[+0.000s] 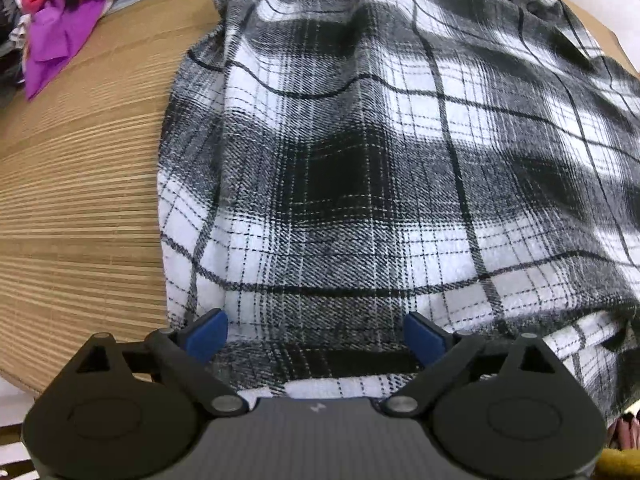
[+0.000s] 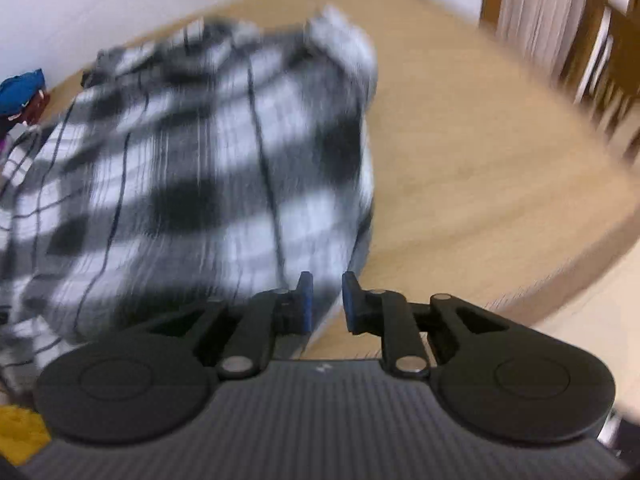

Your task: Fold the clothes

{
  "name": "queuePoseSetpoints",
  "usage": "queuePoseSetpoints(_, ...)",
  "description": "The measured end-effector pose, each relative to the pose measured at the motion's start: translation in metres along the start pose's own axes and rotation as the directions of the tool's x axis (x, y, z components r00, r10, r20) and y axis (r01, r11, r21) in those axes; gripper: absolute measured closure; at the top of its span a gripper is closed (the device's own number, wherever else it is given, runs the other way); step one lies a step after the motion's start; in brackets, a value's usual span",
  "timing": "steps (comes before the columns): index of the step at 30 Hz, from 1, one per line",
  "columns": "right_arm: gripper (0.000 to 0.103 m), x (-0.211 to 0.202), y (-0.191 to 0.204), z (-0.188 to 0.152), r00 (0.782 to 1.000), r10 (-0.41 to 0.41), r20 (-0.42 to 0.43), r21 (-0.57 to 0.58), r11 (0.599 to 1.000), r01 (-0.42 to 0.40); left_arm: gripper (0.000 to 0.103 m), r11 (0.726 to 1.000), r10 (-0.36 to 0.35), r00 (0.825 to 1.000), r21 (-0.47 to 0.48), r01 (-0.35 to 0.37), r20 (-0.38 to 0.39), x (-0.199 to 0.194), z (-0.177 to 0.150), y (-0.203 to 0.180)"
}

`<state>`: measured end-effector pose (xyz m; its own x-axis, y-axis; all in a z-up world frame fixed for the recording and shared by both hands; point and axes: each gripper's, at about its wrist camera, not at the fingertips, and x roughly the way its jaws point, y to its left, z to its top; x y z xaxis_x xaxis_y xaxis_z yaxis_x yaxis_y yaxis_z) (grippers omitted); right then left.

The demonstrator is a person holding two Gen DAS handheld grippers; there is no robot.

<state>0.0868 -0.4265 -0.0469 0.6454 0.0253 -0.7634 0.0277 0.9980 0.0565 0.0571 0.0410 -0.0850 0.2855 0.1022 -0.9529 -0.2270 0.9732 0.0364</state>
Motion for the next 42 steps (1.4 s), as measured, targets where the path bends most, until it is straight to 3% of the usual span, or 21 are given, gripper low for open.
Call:
queuePoseSetpoints(1,0.080,-0.004,-0.001,0.005,0.999,-0.001,0.043,0.001,1.000,0.001,0.012,1.000,0.010,1.000,-0.006,-0.010,0.008,-0.003,0.001,0.000)
queuePoseSetpoints(4,0.069,0.001,0.006,0.022,0.990,0.097,0.098,0.021,0.995,-0.100,0.013,0.999,0.030,0.999,-0.022,-0.029,0.043,-0.016,0.004,0.005)
queuePoseSetpoints(9,0.068,0.028,0.049,0.028,0.971,0.231,0.064,0.025,0.972,-0.233,0.013,0.998,0.039,0.992,-0.046,-0.034,0.119,-0.038,0.020,0.032)
queuePoseSetpoints(14,0.068,0.039,0.112,0.018,0.962,0.273,0.004,-0.080,0.959,-0.272,0.013,1.000,0.016,0.989,-0.028,-0.012,0.147,-0.028,0.052,0.053)
queuePoseSetpoints(18,0.068,0.043,0.164,0.006,0.965,0.252,-0.079,-0.194,0.945,-0.263,0.013,0.997,-0.021,0.988,0.083,0.008,0.153,-0.012,0.069,0.074)
queuePoseSetpoints(20,0.068,0.048,0.190,-0.006,0.960,0.226,-0.168,-0.182,0.950,-0.255,0.013,0.990,-0.040,0.987,0.142,0.017,0.156,-0.005,0.079,0.090)
queuePoseSetpoints(24,0.068,0.039,0.229,-0.037,0.969,0.092,-0.229,-0.230,0.962,-0.146,0.013,0.970,-0.109,0.978,0.236,0.065,0.178,0.013,0.102,0.121)
queuePoseSetpoints(26,0.068,0.034,0.248,-0.038,0.977,0.029,-0.211,-0.252,0.964,-0.083,0.015,0.964,-0.124,0.978,0.253,0.078,0.170,0.023,0.118,0.132)
queuePoseSetpoints(29,0.068,0.031,0.276,-0.014,0.981,0.046,-0.187,-0.164,0.983,-0.077,0.018,0.953,-0.176,0.970,0.277,0.126,0.165,0.033,0.139,0.140)
queuePoseSetpoints(32,0.068,0.032,0.319,0.023,0.984,0.131,-0.117,-0.142,0.979,-0.147,0.018,0.942,-0.221,0.958,0.293,0.162,0.181,0.041,0.153,0.142)
queuePoseSetpoints(34,0.068,0.045,0.357,0.053,0.970,0.219,-0.108,-0.143,0.962,-0.233,0.018,0.942,-0.236,0.954,0.282,0.179,0.182,0.046,0.159,0.142)
queuePoseSetpoints(38,0.064,0.094,0.432,0.110,0.912,0.382,-0.147,-0.171,0.899,-0.404,0.018,0.944,-0.253,0.951,0.259,0.202,0.179,0.048,0.164,0.149)
queuePoseSetpoints(42,0.064,0.154,0.505,0.157,0.916,0.359,-0.177,-0.151,0.910,-0.386,0.018,0.945,-0.268,0.947,0.237,0.224,0.176,0.050,0.168,0.157)
